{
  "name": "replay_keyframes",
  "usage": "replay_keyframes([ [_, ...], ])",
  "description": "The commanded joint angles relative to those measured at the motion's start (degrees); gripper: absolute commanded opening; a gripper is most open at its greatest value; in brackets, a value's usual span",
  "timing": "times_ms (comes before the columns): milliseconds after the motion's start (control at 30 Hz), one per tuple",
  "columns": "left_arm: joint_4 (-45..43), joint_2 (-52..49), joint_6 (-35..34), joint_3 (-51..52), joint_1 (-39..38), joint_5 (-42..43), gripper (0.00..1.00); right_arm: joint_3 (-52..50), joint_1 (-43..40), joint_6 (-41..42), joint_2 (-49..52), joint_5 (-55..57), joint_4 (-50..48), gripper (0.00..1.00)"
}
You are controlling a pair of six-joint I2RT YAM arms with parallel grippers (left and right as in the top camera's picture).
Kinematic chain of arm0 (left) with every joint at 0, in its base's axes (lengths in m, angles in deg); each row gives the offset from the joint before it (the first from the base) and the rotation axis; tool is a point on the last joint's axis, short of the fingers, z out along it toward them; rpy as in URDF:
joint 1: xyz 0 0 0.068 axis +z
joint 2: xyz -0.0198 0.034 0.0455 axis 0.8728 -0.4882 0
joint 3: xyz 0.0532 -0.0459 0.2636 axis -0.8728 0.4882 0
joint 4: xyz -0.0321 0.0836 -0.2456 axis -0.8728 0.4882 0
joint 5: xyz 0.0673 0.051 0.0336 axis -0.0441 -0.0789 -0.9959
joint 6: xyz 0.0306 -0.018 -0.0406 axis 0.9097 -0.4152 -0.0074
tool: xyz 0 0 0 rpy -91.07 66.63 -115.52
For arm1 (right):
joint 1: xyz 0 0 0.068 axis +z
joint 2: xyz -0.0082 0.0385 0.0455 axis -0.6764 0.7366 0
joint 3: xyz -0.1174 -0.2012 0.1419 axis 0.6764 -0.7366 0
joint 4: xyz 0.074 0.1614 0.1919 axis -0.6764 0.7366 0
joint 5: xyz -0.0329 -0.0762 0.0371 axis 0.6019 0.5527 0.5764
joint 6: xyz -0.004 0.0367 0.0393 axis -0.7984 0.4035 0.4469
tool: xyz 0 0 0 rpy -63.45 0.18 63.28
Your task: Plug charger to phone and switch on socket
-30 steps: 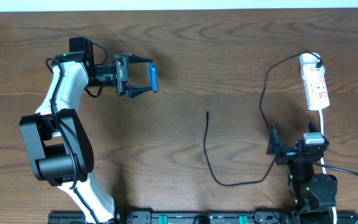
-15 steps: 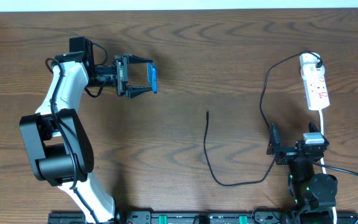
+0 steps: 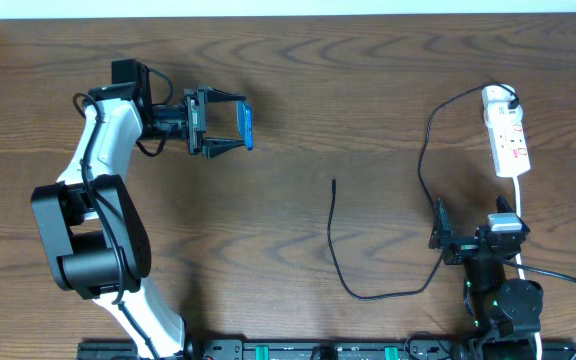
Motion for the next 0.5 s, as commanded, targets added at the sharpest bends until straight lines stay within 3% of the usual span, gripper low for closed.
replay_keyframes([
  [0,0.11,2.23,0.11,-0.33,-0.04,1.95,0.08,-0.07,0.35,0.59,-0.26,0.48,0.24,0.99],
  [467,-0.83,2.23,0.04,-0.33,-2.08,1.95,0.07,-0.07,0.35,0.59,-0.26,0.48,0.22,0.99],
])
